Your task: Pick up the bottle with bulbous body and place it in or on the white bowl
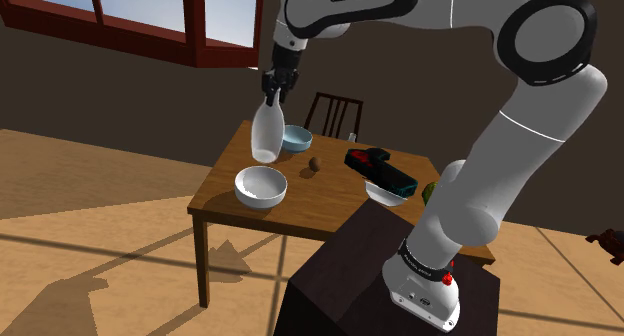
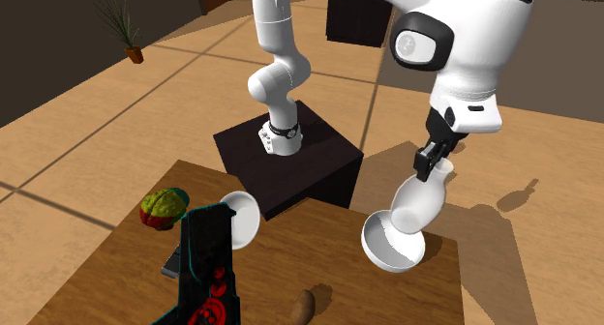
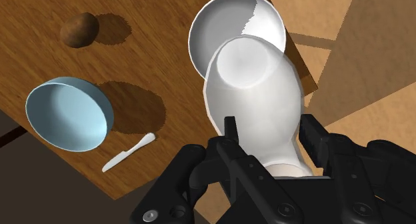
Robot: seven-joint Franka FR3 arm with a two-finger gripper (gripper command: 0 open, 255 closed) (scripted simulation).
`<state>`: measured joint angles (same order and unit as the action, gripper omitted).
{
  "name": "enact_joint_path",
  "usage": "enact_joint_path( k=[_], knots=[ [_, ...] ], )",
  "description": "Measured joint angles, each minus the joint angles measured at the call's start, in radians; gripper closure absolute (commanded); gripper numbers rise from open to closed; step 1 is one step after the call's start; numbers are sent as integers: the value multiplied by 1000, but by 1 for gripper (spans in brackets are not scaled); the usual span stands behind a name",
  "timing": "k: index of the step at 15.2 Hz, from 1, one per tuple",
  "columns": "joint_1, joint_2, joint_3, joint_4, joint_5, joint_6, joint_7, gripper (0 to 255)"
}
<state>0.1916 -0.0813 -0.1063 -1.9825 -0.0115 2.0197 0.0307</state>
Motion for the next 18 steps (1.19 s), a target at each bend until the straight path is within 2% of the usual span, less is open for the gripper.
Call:
enact_joint_path(
  k=[18],
  knots=[
    [-1,66,-2,-170,8,236,-5,255]
  ],
)
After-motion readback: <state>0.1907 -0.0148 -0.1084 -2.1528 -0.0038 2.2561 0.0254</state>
